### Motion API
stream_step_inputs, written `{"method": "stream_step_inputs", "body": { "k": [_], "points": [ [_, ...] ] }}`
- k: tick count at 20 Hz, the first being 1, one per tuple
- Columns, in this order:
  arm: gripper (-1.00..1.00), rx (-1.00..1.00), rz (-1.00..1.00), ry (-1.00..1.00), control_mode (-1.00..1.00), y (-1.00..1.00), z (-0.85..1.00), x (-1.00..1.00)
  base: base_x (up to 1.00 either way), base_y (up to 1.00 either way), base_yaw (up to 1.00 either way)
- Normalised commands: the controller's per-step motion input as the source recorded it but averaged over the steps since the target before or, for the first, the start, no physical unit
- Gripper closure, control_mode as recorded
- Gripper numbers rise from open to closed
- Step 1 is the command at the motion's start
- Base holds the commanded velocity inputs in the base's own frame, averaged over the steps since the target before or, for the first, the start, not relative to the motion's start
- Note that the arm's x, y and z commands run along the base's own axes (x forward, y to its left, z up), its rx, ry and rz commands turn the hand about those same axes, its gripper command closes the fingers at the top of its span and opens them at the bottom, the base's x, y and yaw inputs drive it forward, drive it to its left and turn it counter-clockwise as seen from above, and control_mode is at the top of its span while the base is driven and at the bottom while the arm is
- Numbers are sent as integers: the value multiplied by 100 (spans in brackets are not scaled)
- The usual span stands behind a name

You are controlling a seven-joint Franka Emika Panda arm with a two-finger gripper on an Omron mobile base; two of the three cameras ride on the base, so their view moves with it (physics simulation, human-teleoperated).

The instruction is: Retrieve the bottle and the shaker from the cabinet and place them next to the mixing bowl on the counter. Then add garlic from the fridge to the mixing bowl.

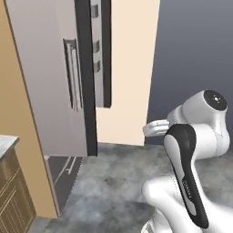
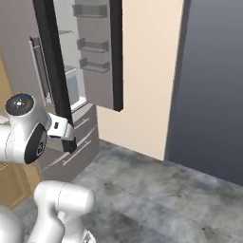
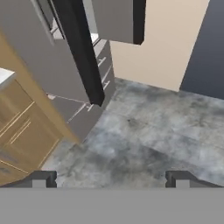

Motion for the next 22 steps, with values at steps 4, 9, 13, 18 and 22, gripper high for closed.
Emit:
{"method": "stream_step_inputs", "body": {
  "k": [4, 9, 13, 18, 22],
  "points": [
    [-100, 0, 0, 0, 100, 0, 0, 0, 92, -100, -18],
    [-100, 0, 0, 0, 100, 0, 0, 0, 83, -82, 2],
    [-100, 0, 0, 0, 100, 0, 0, 0, 71, -22, 55],
    [-100, 0, 0, 0, 100, 0, 0, 0, 56, -35, 71],
    [-100, 0, 0, 0, 100, 0, 0, 0, 65, -58, 68]
  ]
}}
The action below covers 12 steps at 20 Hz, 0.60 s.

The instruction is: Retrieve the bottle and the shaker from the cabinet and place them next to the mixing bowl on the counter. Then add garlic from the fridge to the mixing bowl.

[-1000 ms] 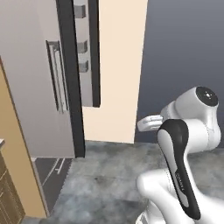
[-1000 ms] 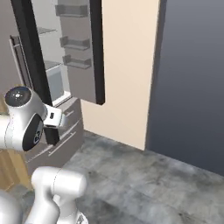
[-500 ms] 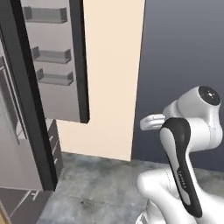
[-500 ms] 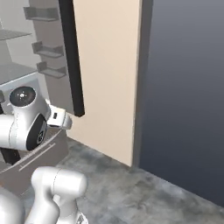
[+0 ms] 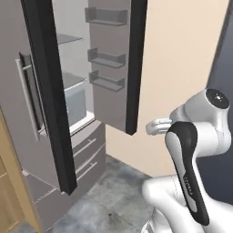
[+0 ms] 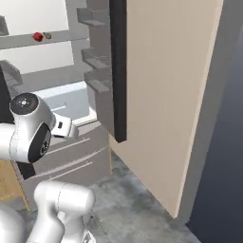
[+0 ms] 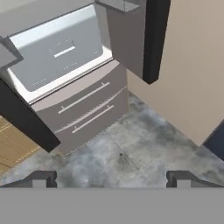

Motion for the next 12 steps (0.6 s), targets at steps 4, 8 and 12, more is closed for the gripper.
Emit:
{"method": "stream_step_inputs", "body": {
  "k": [4, 8, 12],
  "points": [
    [-100, 0, 0, 0, 100, 0, 0, 0, 58, -63, 54],
    [-100, 0, 0, 0, 100, 0, 0, 0, 47, -49, 27],
    [-100, 0, 0, 0, 100, 0, 0, 0, 41, -11, 9]
  ]
}}
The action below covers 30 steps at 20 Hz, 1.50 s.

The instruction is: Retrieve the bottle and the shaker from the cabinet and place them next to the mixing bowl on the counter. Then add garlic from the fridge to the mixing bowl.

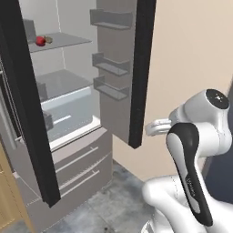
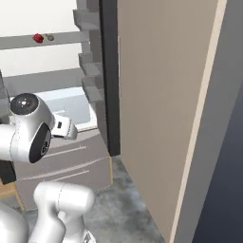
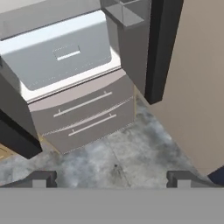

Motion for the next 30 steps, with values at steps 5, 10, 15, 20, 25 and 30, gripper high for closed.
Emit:
{"method": "stream_step_inputs", "body": {
  "k": [5, 10, 15, 20, 25, 30],
  "points": [
    [-100, 0, 0, 0, 100, 0, 0, 0, 41, 10, 33],
    [-100, 0, 0, 0, 100, 0, 0, 0, 49, 14, 38],
    [-100, 0, 0, 0, 100, 0, 0, 0, 74, -10, 31],
    [-100, 0, 0, 0, 100, 0, 0, 0, 65, -8, 27],
    [-100, 0, 0, 0, 100, 0, 0, 0, 67, -9, 29],
    [-100, 0, 0, 0, 100, 0, 0, 0, 57, -18, 23]
  ]
}}
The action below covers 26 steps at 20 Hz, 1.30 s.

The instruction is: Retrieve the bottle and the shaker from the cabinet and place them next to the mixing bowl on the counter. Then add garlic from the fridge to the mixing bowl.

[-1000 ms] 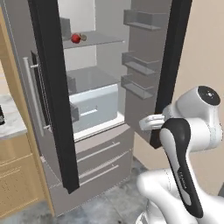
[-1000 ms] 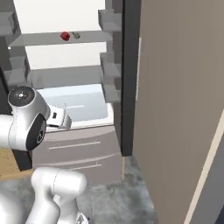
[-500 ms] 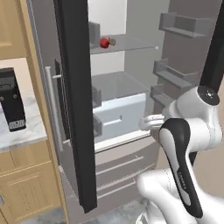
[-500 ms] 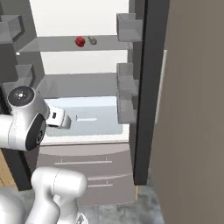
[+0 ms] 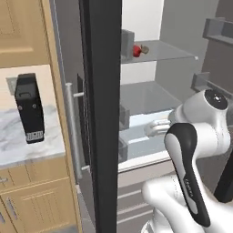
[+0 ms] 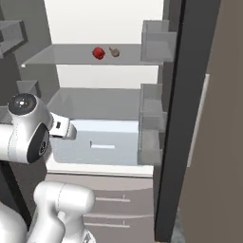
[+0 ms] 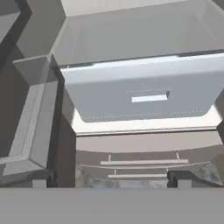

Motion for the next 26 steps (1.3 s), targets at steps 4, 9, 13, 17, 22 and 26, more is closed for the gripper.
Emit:
{"method": "stream_step_inputs", "body": {
  "k": [4, 9, 13, 17, 22, 26],
  "points": [
    [-100, 0, 0, 0, 100, 0, 0, 0, 25, -90, 6],
    [-100, 0, 0, 0, 100, 0, 0, 0, 22, -55, 5],
    [-100, 0, 0, 0, 100, 0, 0, 0, 37, 23, 20],
    [-100, 0, 0, 0, 100, 0, 0, 0, 1, 70, 24],
    [-100, 0, 0, 0, 100, 0, 0, 0, 45, 24, 8],
    [-100, 0, 0, 0, 100, 0, 0, 0, 63, -50, -6]
  ]
}}
